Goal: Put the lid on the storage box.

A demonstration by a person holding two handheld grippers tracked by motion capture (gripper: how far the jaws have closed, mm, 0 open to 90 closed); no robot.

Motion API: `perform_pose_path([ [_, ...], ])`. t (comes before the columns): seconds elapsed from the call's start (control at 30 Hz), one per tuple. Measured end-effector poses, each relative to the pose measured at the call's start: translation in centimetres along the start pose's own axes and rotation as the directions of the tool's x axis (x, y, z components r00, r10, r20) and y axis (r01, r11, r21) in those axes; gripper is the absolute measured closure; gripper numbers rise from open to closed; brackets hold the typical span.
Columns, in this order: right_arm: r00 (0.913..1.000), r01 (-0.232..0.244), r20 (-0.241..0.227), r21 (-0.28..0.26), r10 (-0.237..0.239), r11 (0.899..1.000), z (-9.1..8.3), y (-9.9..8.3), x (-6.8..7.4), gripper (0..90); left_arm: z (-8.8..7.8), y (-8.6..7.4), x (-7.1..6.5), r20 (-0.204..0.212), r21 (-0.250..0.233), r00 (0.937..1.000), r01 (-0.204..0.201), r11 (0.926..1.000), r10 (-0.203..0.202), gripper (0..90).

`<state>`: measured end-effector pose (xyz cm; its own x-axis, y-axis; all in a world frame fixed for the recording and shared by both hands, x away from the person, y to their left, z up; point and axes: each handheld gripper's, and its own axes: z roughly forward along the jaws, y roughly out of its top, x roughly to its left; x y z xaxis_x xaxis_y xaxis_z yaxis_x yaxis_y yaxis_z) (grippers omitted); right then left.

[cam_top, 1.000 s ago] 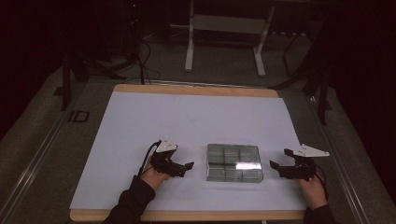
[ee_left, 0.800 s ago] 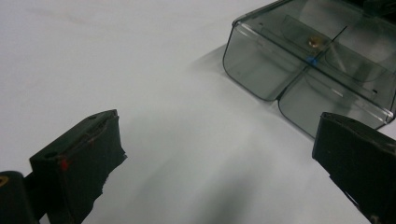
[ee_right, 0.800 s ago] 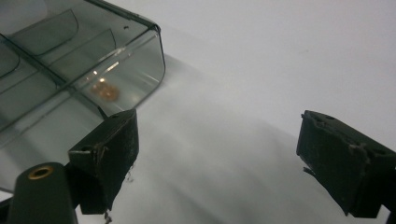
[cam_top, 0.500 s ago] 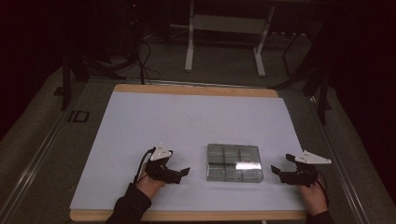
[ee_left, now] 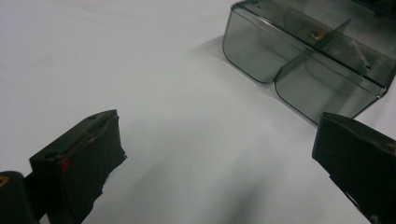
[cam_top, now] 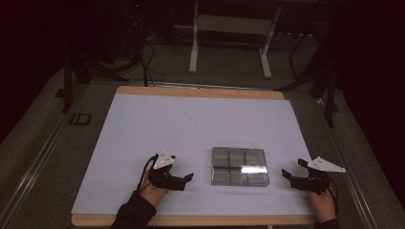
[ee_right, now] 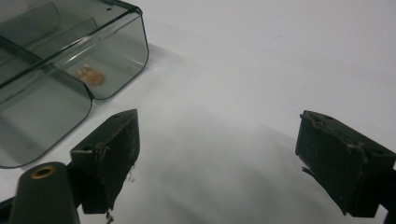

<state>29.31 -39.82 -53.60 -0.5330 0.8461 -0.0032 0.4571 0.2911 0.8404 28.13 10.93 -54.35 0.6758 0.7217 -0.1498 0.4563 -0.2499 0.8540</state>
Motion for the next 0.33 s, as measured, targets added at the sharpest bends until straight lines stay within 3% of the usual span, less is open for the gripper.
perform_pose_path([
  [0.17, 0.9998, -0.018, 0.007, -0.016, 0.018, 1.000, -0.16, -0.13, -0.13, 13.6, -0.39, -0.24, 0.00, -0.032, -0.044, 0.9994, 0.011, 0.9990, -0.012, 2.0],
  [0.33, 0.9996, -0.023, 0.014, -0.035, 0.023, 0.999, -0.33, -0.24, -0.16, 13.7, -0.42, -0.28, -0.32, -0.049, -0.048, 0.9988, -0.012, 0.9988, 0.010, 2.0],
])
